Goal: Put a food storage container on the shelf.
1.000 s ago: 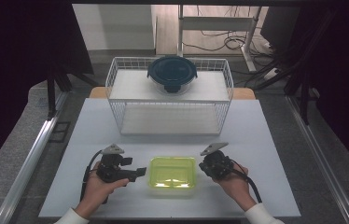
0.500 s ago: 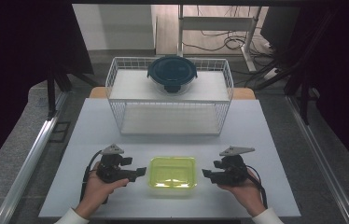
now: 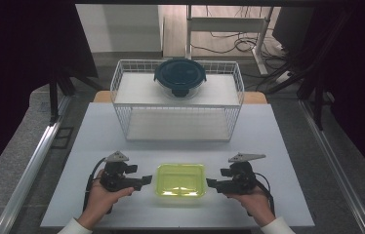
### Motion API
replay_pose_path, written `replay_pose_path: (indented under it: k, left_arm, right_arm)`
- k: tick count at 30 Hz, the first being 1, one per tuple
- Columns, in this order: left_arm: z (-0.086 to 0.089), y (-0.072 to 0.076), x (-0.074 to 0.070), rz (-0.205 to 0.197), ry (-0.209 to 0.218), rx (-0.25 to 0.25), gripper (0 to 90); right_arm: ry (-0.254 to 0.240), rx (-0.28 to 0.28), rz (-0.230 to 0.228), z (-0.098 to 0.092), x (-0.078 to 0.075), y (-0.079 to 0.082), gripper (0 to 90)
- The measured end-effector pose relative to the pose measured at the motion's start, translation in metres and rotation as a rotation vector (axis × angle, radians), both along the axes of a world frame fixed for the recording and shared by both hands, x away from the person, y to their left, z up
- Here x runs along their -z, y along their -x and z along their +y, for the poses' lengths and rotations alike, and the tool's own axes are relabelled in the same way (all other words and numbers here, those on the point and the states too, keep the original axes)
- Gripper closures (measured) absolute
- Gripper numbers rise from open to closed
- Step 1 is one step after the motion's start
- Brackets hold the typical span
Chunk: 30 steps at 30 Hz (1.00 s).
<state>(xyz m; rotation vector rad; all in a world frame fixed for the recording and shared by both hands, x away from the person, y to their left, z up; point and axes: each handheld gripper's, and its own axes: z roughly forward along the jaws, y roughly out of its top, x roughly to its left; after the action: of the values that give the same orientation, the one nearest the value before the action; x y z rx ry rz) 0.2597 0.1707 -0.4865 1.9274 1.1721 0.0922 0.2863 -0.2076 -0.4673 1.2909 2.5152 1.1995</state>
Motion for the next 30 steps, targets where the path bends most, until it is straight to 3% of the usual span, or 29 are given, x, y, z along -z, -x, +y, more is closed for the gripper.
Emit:
replay_pose_path:
  k: [7, 12, 16, 30]
  left_arm:
    - [-0.004, -0.003, 0.002, 0.022, 0.024, 0.0, 22.2]
    - [-0.003, -0.005, 0.003, 0.065, 0.103, -0.003, 22.8]
    - [-0.003, -0.012, 0.009, 0.131, 0.174, -0.013, 24.1]
    - [-0.015, -0.023, 0.024, 0.226, 0.218, 0.024, 35.1]
  right_arm:
    - [-0.049, 0.015, 0.029, -0.001, 0.0, 0.001, 25.1]
    - [-0.083, 0.027, 0.038, 0.001, -0.001, 0.002, 27.2]
    - [-0.101, 0.027, 0.06, 0.006, 0.003, 0.0, 28.0]
    - [-0.13, 0.039, 0.143, 0.016, 0.021, -0.009, 40.2]
